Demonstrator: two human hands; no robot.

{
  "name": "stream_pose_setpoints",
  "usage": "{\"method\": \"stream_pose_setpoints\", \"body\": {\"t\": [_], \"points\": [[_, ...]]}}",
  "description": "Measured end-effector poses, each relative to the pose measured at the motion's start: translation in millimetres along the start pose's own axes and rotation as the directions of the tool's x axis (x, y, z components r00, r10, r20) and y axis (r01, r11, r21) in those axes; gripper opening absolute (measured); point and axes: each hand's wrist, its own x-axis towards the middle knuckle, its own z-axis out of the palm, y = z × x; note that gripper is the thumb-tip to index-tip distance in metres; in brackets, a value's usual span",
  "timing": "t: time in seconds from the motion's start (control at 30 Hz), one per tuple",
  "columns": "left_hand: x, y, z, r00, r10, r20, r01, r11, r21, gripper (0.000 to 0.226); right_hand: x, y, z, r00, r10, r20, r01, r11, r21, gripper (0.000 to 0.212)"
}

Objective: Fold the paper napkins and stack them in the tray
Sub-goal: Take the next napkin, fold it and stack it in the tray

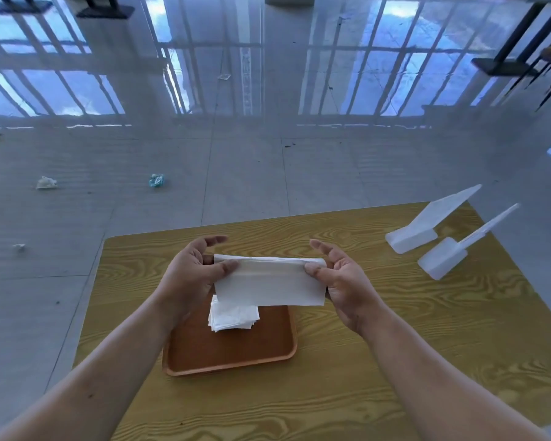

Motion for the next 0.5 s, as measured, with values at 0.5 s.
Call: {"method": "stream_pose_setpoints", "body": {"t": [0.5], "points": [[15,-7,13,0.99,0.141,0.013,-0.131,0.883,0.452,0.03,4,0,-24,0.999,-0.051,-0.002,0.05,0.988,-0.144,0.05]]}}
